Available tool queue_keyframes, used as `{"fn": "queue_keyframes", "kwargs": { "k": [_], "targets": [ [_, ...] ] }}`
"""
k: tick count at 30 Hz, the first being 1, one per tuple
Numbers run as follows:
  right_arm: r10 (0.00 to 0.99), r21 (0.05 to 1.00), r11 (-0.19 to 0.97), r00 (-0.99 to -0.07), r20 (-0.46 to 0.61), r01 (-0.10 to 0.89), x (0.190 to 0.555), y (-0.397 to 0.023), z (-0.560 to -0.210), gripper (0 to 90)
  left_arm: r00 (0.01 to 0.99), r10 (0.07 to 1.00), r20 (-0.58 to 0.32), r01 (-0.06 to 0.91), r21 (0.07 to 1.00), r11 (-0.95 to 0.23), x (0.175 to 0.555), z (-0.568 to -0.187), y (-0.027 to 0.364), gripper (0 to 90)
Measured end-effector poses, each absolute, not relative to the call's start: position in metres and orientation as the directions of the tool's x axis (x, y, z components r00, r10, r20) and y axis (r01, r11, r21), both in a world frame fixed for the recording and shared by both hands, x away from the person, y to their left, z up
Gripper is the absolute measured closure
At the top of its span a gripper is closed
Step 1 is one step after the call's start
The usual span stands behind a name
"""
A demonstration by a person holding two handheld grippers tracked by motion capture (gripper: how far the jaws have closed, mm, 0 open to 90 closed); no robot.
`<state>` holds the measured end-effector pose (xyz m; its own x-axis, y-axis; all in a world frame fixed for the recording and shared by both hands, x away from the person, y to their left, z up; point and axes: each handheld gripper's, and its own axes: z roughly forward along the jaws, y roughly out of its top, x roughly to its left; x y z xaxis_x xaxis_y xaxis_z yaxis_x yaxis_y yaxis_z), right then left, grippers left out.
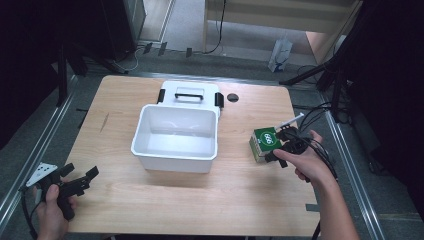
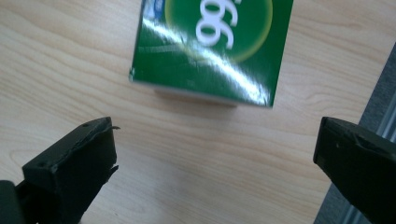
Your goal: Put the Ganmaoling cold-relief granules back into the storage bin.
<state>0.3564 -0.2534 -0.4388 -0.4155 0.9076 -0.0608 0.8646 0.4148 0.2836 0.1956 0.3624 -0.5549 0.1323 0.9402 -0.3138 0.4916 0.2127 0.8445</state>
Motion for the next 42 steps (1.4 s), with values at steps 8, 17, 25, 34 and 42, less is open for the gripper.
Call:
{"fn": "queue_keyframes", "kwargs": {
  "k": [8,17,25,34,42],
  "targets": [
    [0.915,0.186,0.403,-0.387,-0.117,0.896,0.398,-0.223,-0.421,0.0,0.136,0.939,-0.316,0.492,0.844,0.213,0.196,-0.555,0.362,1.2],
    [0.929,0.175,0.368,-0.35,-0.123,0.913,0.428,-0.207,-0.427,0.0,0.137,0.937,-0.32,0.493,0.843,0.216,0.196,-0.555,0.363,1.2],
    [0.928,0.13,0.361,-0.342,-0.151,0.923,0.436,-0.208,-0.457,0.0,0.138,0.937,-0.321,0.493,0.843,0.216,0.196,-0.555,0.363,1.2],
    [0.953,0.111,0.295,-0.284,-0.103,0.949,0.438,-0.215,-0.473,13.7,0.137,0.937,-0.322,0.494,0.842,0.217,0.196,-0.555,0.362,1.2],
    [0.924,0.15,0.381,-0.367,-0.109,0.912,0.435,-0.202,-0.453,16.3,0.136,0.938,-0.32,0.495,0.842,0.215,0.196,-0.555,0.362,1.2]
  ]
}}
